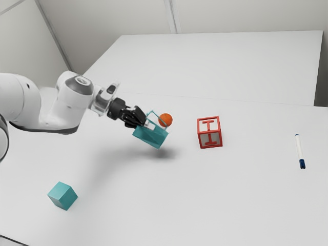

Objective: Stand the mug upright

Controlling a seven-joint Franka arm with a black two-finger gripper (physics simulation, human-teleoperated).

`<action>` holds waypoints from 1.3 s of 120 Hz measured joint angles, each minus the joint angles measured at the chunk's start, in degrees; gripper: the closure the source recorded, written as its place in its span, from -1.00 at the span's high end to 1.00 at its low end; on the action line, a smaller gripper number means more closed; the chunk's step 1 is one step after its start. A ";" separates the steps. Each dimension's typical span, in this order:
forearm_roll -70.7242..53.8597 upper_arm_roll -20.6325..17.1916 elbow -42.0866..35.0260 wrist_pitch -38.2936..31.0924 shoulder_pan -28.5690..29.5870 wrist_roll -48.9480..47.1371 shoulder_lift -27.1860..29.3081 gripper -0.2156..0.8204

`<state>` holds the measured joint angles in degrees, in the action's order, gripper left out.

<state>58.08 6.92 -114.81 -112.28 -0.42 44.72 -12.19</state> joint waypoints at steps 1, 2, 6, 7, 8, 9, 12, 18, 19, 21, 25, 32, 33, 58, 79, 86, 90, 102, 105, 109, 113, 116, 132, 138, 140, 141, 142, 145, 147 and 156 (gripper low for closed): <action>-1.36 -0.01 0.09 -0.21 -0.02 -0.11 0.17 -0.92; -2.62 -0.02 0.16 -0.40 -0.05 -0.22 0.32 -0.92; -8.16 -0.07 0.28 -1.35 -0.16 -0.71 1.05 -0.92; -9.63 -0.08 0.28 -1.63 -0.21 -0.83 1.23 -0.92; -11.10 -0.09 0.28 -1.91 -0.26 -0.96 1.38 -0.92; -12.66 -0.09 0.29 -2.18 -0.33 -1.09 1.50 -0.92; -17.09 -0.10 0.35 -2.95 -0.46 -1.52 1.80 -0.93; -25.98 -0.22 0.51 -5.04 -0.58 -2.49 2.29 -0.93; -27.23 -0.24 0.52 -5.38 -0.60 -2.66 2.33 -0.93; -29.63 -0.28 0.54 -6.09 -0.63 -3.05 2.42 -0.93; -34.12 -0.39 0.55 -7.60 -0.84 -3.89 2.45 -0.93; -40.05 -0.47 0.33 -10.53 -1.28 -5.51 2.07 -0.93; -40.85 -0.47 0.31 -10.97 -1.36 -5.78 1.98 -0.93; -51.03 -0.64 -1.35 -18.82 -2.54 -13.42 0.07 -0.93; -52.68 -0.68 -2.17 -21.69 -2.51 -18.92 -1.38 -0.71; -52.83 -0.68 -2.36 -22.20 -2.49 -20.38 -1.48 -0.46; -52.89 -0.68 -2.41 -22.42 -2.49 -21.14 -1.50 -0.31; -52.99 -0.63 -2.45 -22.84 -2.40 -23.21 -1.45 0.01; -53.00 -0.65 -2.45 -22.89 -2.35 -23.67 -1.40 0.07; -53.02 -0.64 -2.39 -22.94 -2.34 -24.25 -1.29 0.14; -53.03 -0.63 -2.29 -22.94 -2.31 -24.79 -1.04 0.20; -53.04 -0.61 -2.20 -22.92 -2.27 -25.15 -0.76 0.24; -53.06 -0.54 -0.43 -21.56 -1.68 -26.68 1.71 0.38; -53.06 -0.57 1.49 -19.66 -1.61 -27.17 3.01 0.42; -53.06 -0.56 2.28 -18.80 -1.62 -27.33 3.47 0.43; -53.05 -0.56 2.84 -18.25 -1.63 -27.42 3.73 0.43; -53.04 -0.55 3.33 -17.72 -1.63 -27.50 3.96 0.44; -52.99 -0.56 4.89 -15.97 -1.63 -27.77 4.67 0.45; -52.94 -0.56 6.03 -14.65 -1.64 -27.94 5.09 0.46; -52.80 -0.57 12.91 -7.25 -1.77 -28.88 6.35 0.49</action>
<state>5.28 6.35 -101.90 -119.53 -2.18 15.84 -5.84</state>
